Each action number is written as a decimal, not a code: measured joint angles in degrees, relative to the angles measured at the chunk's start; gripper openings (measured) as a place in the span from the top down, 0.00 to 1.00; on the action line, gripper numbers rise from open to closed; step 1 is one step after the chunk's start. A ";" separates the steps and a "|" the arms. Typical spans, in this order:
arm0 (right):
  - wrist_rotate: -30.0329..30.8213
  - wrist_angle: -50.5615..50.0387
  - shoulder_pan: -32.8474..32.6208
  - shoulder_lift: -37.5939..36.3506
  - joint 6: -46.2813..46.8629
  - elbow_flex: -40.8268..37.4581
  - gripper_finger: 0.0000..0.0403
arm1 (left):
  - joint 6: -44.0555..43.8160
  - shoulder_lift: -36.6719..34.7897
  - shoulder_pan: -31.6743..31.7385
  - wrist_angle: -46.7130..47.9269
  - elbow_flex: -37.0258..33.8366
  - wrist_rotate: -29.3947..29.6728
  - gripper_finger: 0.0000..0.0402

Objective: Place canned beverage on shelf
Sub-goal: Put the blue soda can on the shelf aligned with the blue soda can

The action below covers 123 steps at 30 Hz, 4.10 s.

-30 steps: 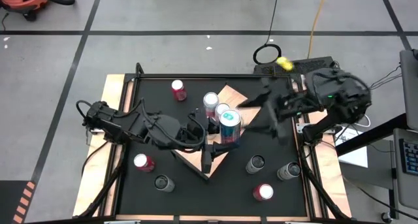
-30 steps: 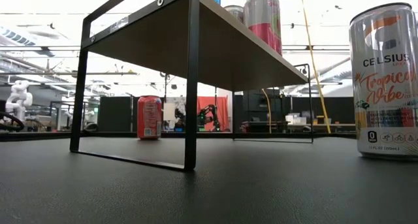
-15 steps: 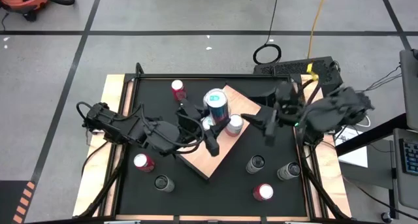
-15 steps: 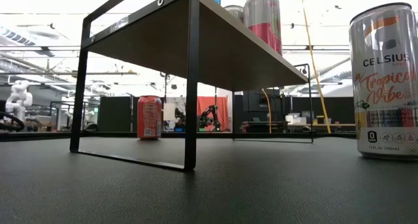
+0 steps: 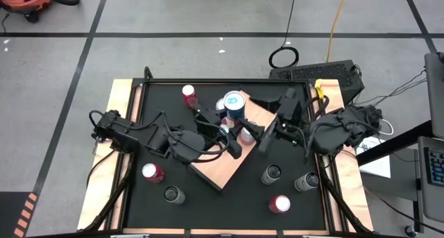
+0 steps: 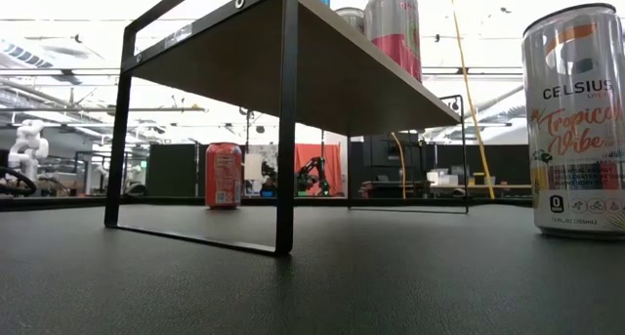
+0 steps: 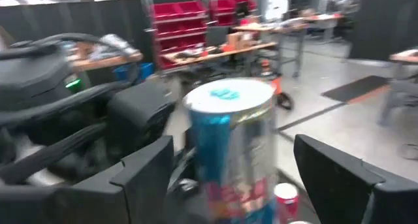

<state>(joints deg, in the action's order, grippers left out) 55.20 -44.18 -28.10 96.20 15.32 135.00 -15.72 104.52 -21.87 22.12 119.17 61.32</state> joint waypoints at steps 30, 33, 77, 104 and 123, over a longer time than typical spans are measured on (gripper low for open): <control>-15.13 -1.05 7.48 0.27 -1.50 0.00 0.35 | 5.54 0.54 0.04 1.52 0.00 -0.50 0.41; -15.06 -1.09 7.48 0.27 -1.69 0.00 0.40 | 5.54 0.54 0.07 1.46 0.00 -0.61 0.41; -40.46 2.23 7.52 -3.34 -6.62 -0.07 0.45 | -0.45 -0.75 -0.66 -1.72 0.04 -25.76 0.30; -21.55 -7.00 2.07 -6.26 1.51 0.02 0.16 | -1.98 -0.64 -2.16 -2.19 -0.07 -13.74 0.39; -7.64 2.88 0.13 -1.52 0.15 0.00 0.16 | 4.33 -0.66 -1.76 -2.07 -0.02 -3.17 0.39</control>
<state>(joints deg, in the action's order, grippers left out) 47.56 -41.31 -27.96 94.67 15.47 135.00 -11.39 103.85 -23.63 20.04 119.15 58.15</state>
